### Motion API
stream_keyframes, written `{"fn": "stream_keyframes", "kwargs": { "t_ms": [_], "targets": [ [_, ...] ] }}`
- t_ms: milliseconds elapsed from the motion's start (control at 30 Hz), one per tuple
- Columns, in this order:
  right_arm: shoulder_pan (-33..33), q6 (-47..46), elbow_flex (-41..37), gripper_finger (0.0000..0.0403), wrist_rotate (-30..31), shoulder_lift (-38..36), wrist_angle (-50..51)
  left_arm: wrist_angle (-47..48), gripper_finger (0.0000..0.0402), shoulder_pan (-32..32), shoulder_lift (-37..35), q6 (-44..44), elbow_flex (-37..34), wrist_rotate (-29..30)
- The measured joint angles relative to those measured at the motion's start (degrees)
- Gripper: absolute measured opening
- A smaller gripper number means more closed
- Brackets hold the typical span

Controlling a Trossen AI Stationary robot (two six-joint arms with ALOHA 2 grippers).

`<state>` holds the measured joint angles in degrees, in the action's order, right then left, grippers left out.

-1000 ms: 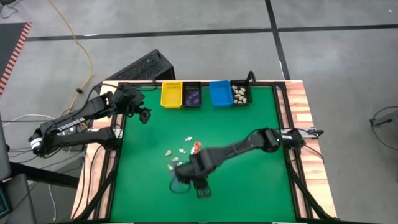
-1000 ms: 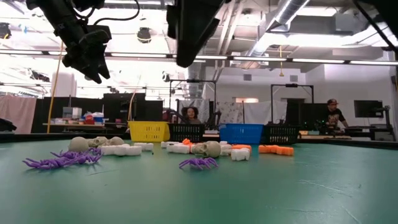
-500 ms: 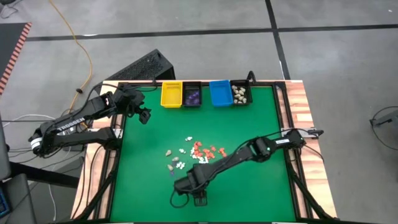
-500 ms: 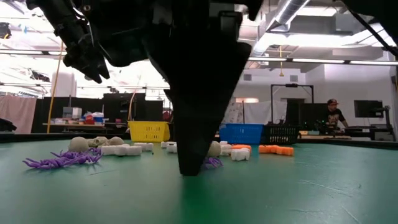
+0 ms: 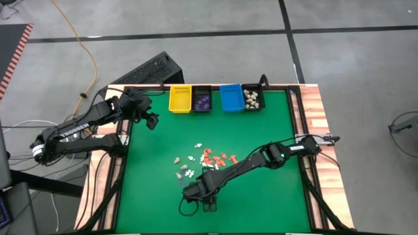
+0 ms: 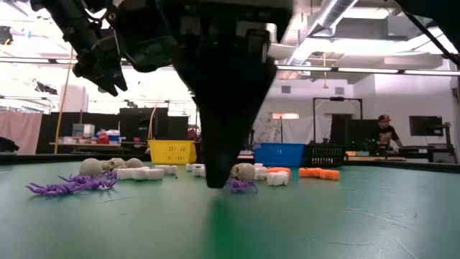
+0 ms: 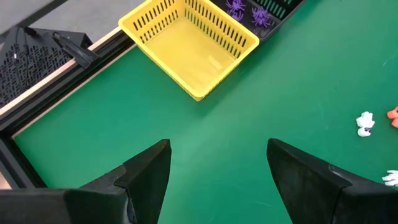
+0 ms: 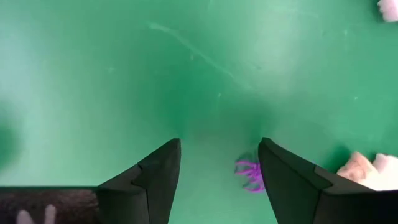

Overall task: Sort Halloween decoration
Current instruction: Put the purple spider toy into the left black basket

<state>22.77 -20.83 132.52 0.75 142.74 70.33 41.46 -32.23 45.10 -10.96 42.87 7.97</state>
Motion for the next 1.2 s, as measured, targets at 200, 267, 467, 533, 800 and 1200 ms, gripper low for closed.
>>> {"fn": "stream_keyframes", "kwargs": {
  "t_ms": [200,267,467,533,800,1200],
  "targets": [
    [0.7,-0.3,0.0,0.024,2.4,0.0,0.3,0.0,0.0256,0.0,0.0,-0.2,0.0,0.0],
    [1.0,-0.3,-1.2,0.024,3.1,-0.6,-0.1,0.0,0.0256,0.0,0.0,-0.2,0.0,0.0],
    [1.3,-1.4,-19.4,0.024,4.4,-10.4,-13.8,0.0,0.0256,0.0,0.0,-0.2,0.0,0.0],
    [1.6,-3.0,-27.6,0.024,4.1,-14.6,-20.7,0.0,0.0256,0.0,0.0,-0.2,0.0,0.0],
    [1.4,-2.0,-46.2,0.024,4.0,-23.6,-37.8,0.0,0.0256,0.0,0.0,-3.3,0.0,2.3],
    [-1.6,3.1,-46.6,0.0217,5.5,-23.8,-34.6,0.3,0.0256,0.0,0.0,-7.6,0.0,3.0]
  ]
}}
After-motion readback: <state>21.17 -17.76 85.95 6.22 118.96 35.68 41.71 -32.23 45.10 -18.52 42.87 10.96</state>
